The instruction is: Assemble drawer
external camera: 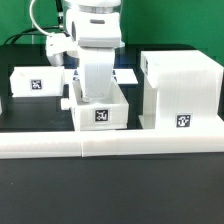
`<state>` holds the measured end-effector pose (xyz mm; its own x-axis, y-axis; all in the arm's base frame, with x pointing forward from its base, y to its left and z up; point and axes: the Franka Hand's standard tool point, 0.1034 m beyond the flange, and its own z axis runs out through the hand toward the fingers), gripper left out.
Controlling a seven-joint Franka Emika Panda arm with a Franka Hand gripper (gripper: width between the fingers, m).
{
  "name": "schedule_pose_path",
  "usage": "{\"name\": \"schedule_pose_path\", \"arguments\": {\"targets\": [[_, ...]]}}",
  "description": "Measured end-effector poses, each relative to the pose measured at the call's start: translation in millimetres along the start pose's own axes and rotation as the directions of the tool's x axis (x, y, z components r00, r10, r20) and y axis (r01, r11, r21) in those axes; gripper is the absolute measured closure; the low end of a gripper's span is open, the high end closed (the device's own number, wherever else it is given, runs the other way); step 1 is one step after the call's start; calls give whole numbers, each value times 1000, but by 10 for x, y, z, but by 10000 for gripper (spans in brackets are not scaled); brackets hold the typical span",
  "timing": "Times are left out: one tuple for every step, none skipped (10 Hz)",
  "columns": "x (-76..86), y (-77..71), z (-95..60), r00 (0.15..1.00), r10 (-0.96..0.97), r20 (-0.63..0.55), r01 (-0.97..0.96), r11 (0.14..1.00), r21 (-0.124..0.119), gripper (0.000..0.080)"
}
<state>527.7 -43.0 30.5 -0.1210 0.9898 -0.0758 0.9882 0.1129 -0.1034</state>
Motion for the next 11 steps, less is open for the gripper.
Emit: {"name": "schedule_pose_path", "arguments": {"targets": [[19,30,15,1000,15,0,-15,1000,-26,758],[64,29,20,998,61,-3,-61,998,-15,758],[112,61,10,995,98,-7,-98,995,-16,758],[97,138,2,996,94,-10,-95,990,-100,758],[96,74,46,995,103,-12,-103,989,-107,758],[109,75,52,992,126,-16,-127,987,-98,758],[139,114,44,987,158,-23,-160,981,-109,758],[152,139,38,984,173,-29,-175,976,-132,758],[139,121,50,984,174,-27,-177,976,-126,758],[135,119,53,984,176,-27,-178,976,-125,758],[145,124,56,984,177,-28,-180,976,-125,757]]}}
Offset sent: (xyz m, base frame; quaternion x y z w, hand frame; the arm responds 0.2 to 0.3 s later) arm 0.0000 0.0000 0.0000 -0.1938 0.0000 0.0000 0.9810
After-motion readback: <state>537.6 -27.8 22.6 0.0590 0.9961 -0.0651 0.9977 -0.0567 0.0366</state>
